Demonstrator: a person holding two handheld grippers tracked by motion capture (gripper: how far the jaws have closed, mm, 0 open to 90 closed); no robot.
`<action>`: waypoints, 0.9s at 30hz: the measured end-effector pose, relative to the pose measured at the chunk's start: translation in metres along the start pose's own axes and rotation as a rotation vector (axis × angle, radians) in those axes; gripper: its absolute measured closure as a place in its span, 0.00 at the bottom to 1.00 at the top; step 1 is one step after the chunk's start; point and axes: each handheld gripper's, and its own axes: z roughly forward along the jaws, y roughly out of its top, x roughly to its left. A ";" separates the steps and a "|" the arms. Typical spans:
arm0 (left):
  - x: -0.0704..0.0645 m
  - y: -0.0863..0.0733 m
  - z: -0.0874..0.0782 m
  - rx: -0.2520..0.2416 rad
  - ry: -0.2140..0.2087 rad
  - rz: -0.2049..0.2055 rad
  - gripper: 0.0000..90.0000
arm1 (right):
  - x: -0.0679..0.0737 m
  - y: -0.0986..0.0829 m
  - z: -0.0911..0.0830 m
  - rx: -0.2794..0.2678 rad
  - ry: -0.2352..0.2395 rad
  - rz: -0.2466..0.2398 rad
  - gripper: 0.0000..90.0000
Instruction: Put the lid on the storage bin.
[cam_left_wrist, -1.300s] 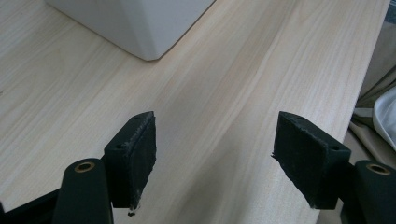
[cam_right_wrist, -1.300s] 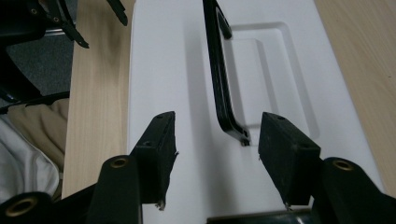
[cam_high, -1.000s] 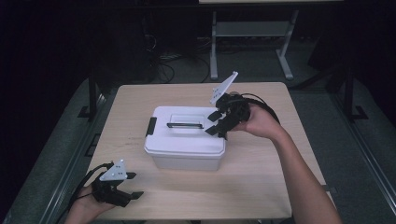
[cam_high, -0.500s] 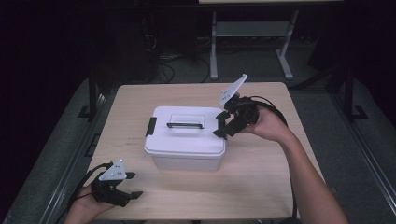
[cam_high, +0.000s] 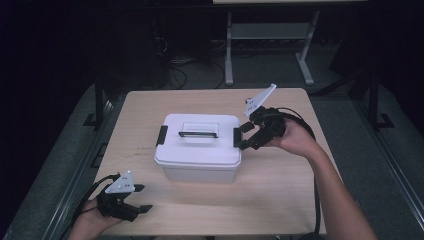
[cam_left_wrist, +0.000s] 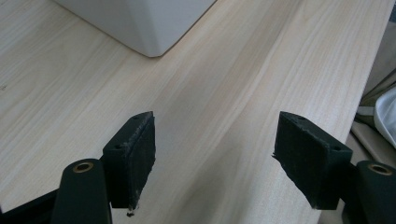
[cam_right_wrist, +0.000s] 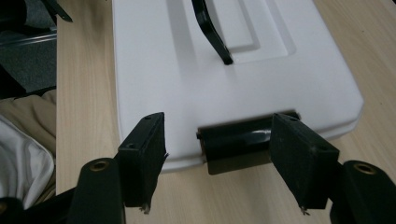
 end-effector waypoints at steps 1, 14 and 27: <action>0.000 0.000 0.000 0.000 0.000 0.000 0.32 | 0.000 0.000 0.000 0.000 0.000 0.000 0.40; 0.000 0.000 0.001 0.005 -0.002 0.003 0.32 | -0.001 -0.025 -0.006 -0.013 -0.011 0.038 0.39; 0.001 0.000 0.000 0.002 0.006 0.000 0.32 | 0.000 -0.044 -0.009 -0.011 -0.025 0.067 0.35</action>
